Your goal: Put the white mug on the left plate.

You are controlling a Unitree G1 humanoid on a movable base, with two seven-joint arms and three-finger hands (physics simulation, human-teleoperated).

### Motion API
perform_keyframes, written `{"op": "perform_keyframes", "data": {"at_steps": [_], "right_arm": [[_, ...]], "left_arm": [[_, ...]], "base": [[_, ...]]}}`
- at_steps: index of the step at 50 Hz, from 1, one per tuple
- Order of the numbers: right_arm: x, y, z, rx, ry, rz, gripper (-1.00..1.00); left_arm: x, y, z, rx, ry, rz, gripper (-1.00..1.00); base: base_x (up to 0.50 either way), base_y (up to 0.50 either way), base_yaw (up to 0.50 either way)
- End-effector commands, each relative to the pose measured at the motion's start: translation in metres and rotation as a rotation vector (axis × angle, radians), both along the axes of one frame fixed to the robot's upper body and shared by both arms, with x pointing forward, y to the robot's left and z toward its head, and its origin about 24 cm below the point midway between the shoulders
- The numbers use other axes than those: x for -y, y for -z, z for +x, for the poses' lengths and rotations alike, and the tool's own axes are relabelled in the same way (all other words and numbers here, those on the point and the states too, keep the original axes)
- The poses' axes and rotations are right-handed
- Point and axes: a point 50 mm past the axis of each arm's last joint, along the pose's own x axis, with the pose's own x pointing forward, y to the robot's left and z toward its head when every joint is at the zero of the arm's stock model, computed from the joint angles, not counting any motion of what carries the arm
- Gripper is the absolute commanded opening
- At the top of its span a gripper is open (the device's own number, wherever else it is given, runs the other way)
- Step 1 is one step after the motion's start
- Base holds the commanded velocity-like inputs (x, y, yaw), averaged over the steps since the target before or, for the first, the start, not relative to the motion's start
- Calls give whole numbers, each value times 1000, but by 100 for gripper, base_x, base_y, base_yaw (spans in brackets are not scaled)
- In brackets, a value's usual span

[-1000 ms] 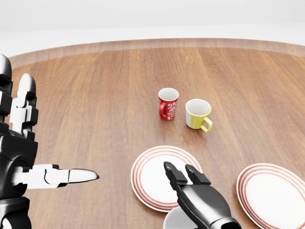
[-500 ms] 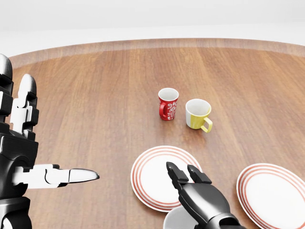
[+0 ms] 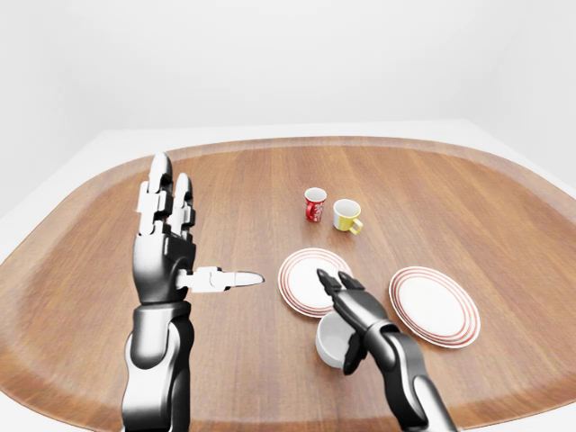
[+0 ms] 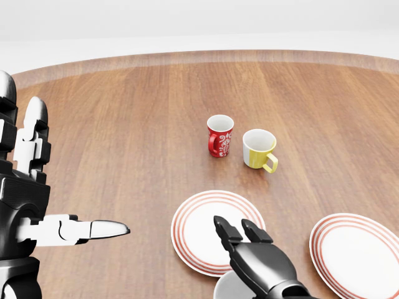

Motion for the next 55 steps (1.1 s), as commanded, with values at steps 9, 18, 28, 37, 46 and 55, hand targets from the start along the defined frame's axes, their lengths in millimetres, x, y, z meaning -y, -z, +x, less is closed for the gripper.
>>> {"op": "perform_keyframes", "data": {"at_steps": [9, 18, 28, 37, 46, 55], "right_arm": [[-1, 11, -1, -30, -1, -8, 100], [0, 12, 3, -32, 3, -21, 100], [1, 13, 7, -39, 5, -31, 100], [0, 21, 8, -62, 6, -31, 100], [-3, 27, 5, -85, -5, -35, 100], [0, 28, 4, -85, 3, -32, -100]], "left_arm": [[0, 1, 0, -4, 0, 0, 100], [0, 1, 1, -7, 1, 0, 100], [0, 0, 0, -1, 0, 0, 100], [0, 0, 0, -1, 0, 0, 100], [1, 0, 0, 0, 2, -1, 100], [1, 1, 0, -4, 3, -1, 100]], "base": [[0, 0, 0], [0, 0, 0], [0, 0, 0], [0, 0, 0], [0, 0, 0], [0, 0, 0]]}}
